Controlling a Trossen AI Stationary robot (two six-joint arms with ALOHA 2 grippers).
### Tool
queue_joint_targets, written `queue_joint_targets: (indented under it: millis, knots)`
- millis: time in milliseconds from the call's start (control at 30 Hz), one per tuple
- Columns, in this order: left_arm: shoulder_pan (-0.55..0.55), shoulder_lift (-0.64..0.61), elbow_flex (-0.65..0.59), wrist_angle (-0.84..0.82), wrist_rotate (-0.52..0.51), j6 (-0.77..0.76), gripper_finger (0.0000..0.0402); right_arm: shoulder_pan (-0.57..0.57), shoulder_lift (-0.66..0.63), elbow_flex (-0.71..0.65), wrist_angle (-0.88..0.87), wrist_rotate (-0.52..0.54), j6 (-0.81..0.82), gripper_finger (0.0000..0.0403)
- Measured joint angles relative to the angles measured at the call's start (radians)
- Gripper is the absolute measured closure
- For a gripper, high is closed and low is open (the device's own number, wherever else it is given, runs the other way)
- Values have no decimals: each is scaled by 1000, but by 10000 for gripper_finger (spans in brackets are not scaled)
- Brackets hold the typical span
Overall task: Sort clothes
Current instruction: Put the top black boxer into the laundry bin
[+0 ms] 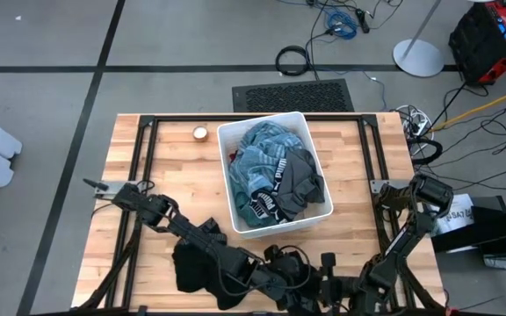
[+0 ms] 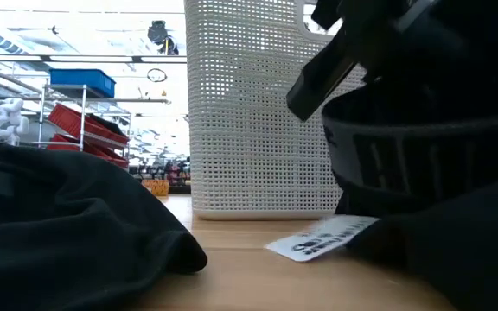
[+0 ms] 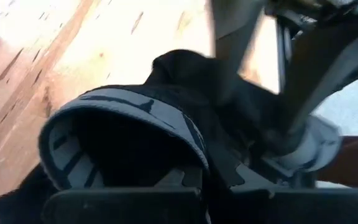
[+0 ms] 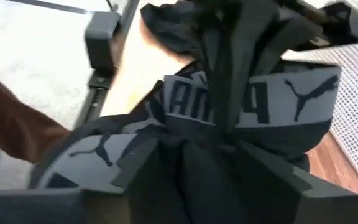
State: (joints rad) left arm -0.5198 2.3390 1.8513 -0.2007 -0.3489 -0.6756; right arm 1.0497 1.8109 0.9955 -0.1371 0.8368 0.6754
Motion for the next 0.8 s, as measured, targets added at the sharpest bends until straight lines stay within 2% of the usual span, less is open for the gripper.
queue_joint_targets:
  millis: [167,367,567,700,800]
  knots:
    - [-2,0,0,40,33,2,401,-50,18,0,-6,-2,-10,175]
    - [-6,-1,0,33,37,2,401,-91,18,0,4,-11,-52,174]
    - [-6,-1,0,40,47,12,399,-141,20,0,10,-137,-62,176]
    - [-6,-1,0,82,52,67,377,-154,20,0,11,-167,-51,191]
    - [-5,-1,0,108,58,109,352,-156,20,0,9,-171,-51,223]
